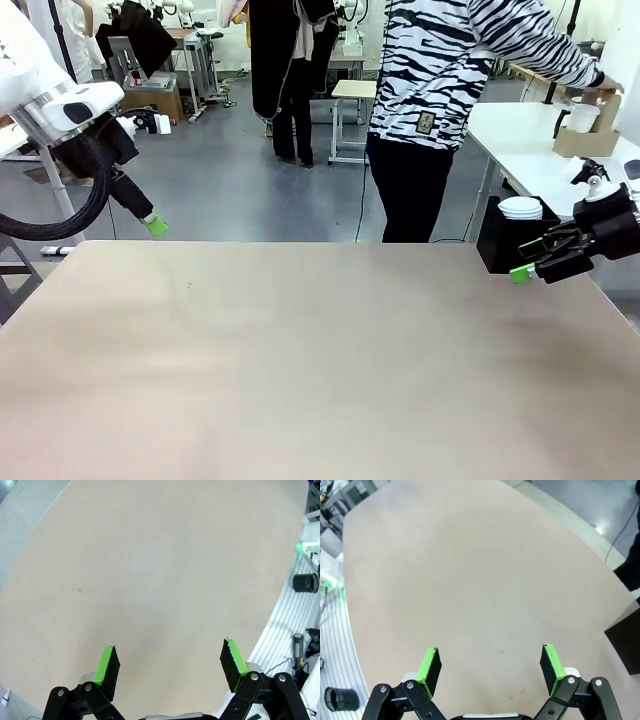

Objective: Pour a drink into a cup and package it in a carrier.
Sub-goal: Insert the held 600 ml Paper Cup into the Cup Carrier.

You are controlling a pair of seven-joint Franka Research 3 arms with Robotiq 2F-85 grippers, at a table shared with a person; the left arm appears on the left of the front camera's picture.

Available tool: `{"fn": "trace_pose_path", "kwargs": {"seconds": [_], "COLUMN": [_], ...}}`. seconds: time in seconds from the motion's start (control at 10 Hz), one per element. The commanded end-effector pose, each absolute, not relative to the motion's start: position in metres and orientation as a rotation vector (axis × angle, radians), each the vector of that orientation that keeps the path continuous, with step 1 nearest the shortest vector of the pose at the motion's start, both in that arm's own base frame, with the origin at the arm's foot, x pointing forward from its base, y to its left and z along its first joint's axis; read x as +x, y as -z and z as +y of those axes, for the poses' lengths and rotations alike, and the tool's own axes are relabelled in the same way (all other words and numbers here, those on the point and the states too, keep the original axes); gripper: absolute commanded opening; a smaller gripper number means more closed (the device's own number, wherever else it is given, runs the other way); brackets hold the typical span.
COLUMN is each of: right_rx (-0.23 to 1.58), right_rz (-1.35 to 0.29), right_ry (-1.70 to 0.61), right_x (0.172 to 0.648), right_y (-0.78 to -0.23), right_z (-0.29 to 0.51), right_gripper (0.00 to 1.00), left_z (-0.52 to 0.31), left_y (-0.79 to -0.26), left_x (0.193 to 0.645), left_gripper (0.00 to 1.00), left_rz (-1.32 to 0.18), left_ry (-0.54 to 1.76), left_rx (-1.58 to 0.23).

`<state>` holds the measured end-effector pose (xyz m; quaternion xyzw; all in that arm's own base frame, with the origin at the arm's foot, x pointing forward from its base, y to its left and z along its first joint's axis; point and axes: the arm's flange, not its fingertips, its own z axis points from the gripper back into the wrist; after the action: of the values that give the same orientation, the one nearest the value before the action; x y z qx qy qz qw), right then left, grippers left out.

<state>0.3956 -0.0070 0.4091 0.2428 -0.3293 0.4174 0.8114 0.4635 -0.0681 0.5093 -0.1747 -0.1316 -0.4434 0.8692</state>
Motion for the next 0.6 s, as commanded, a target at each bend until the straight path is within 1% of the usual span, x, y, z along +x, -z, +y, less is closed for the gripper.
{"fn": "trace_pose_path", "kwargs": {"seconds": [0.0, 0.5], "right_rx": [0.528, 0.528], "right_rz": [-0.701, -0.701], "right_ry": [-0.894, -0.894], "right_x": [0.3941, 0.3941], "right_y": [-0.4103, -0.4103], "right_z": [-0.0072, -0.0072], "right_gripper": [1.00, 1.00], "left_z": [-0.0661, -0.0661], "left_y": [-0.5112, -0.5112], "left_x": [0.4628, 0.4628], "left_gripper": [1.00, 1.00], "left_rz": [-0.261, -0.261], "left_ry": [0.926, 0.926], "left_rx": [-0.354, -0.354]}}
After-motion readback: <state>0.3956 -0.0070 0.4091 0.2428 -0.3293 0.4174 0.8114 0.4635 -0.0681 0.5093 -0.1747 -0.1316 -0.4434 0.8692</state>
